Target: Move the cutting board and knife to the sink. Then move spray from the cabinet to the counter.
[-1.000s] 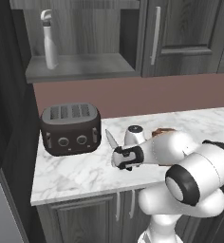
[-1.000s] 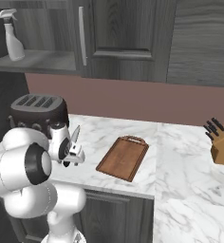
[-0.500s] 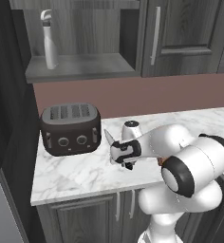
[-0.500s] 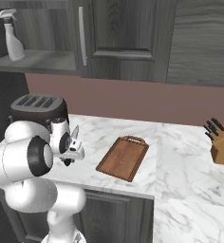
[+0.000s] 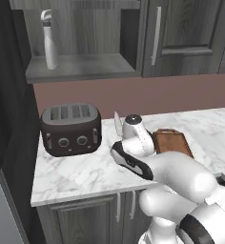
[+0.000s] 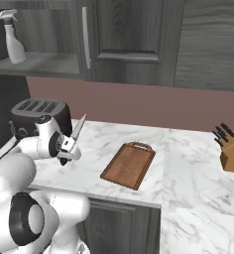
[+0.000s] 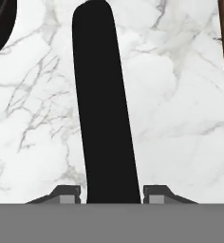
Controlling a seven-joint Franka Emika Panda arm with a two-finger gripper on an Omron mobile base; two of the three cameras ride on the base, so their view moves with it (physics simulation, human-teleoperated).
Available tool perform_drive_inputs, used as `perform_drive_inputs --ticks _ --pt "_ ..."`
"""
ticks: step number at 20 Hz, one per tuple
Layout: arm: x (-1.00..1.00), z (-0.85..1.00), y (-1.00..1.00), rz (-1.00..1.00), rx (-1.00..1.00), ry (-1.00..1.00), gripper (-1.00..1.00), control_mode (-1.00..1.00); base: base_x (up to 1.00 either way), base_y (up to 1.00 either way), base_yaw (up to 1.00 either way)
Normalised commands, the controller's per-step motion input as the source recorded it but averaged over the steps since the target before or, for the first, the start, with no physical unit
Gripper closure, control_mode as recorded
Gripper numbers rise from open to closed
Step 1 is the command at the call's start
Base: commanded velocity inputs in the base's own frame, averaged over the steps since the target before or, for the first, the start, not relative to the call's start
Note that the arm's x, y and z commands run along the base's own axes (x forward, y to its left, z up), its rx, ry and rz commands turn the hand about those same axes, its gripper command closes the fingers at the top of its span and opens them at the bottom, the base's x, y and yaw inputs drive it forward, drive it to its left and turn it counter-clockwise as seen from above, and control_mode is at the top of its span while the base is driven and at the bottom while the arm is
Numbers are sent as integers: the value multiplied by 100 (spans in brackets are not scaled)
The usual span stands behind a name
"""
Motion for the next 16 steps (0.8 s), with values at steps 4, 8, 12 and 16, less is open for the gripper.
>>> perform_drive_inputs --ticks 4,8,12,16 --pt "-82 88 0 -29 0 -2 100 -100 0 0 0" --pt "-66 89 0 -30 0 0 100 -100 0 0 0" --pt "-77 92 0 -28 0 0 100 -100 0 0 0" --pt "-38 82 1 -18 0 -13 100 -100 0 0 0"
